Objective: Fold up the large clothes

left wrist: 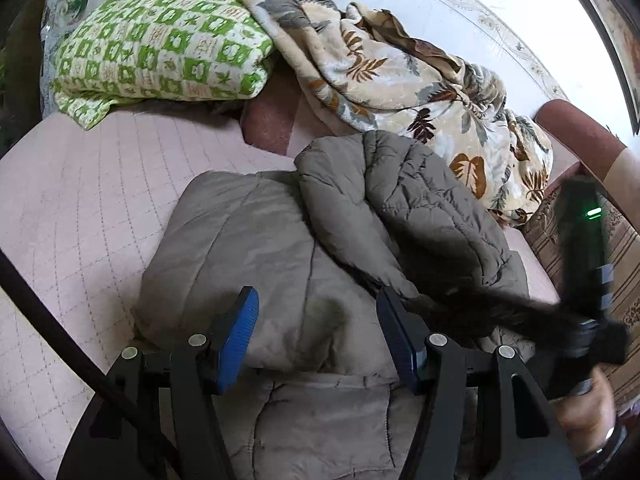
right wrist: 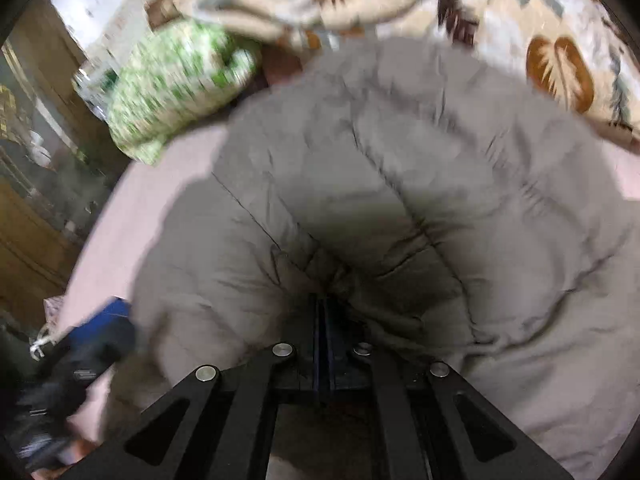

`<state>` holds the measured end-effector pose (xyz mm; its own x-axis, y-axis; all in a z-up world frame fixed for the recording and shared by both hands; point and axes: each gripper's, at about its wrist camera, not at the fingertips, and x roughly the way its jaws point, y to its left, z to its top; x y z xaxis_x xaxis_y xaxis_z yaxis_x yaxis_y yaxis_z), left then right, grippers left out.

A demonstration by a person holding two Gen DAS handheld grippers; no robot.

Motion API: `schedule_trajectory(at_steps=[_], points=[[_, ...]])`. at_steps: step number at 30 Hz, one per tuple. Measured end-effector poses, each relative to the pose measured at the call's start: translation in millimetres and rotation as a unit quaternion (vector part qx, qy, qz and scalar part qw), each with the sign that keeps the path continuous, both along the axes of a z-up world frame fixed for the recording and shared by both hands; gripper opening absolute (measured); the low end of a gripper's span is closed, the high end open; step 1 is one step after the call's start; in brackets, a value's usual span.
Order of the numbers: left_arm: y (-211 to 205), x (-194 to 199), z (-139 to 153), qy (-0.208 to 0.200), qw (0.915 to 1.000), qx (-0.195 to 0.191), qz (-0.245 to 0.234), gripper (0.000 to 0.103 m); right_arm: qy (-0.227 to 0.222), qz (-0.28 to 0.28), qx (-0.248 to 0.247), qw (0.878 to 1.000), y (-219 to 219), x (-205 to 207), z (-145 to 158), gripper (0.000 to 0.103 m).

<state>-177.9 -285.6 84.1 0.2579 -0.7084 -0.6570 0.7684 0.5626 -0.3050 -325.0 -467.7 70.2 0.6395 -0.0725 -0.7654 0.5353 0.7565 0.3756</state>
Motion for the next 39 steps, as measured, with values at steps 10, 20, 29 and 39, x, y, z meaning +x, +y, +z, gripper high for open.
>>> schedule_trajectory(at_steps=[10,20,29,39], points=[[-37,13,13,0.005,0.9994,-0.007,-0.034,0.061,-0.006,-0.093,-0.048,0.994,-62,-71,26,0.004],[-78,8,-38,-0.011,0.9954,0.085,-0.042,0.061,0.047,-0.075,-0.044,0.995,-66,-67,-20,0.004],[-60,-15,-21,-0.056,0.9961,0.062,-0.026,0.061,0.010,-0.077,-0.056,0.995,-51,-77,5,0.004],[-28,-57,-6,-0.111,0.9888,0.092,-0.039,0.061,0.021,-0.075,0.009,0.997,-30,-78,-9,0.005]])
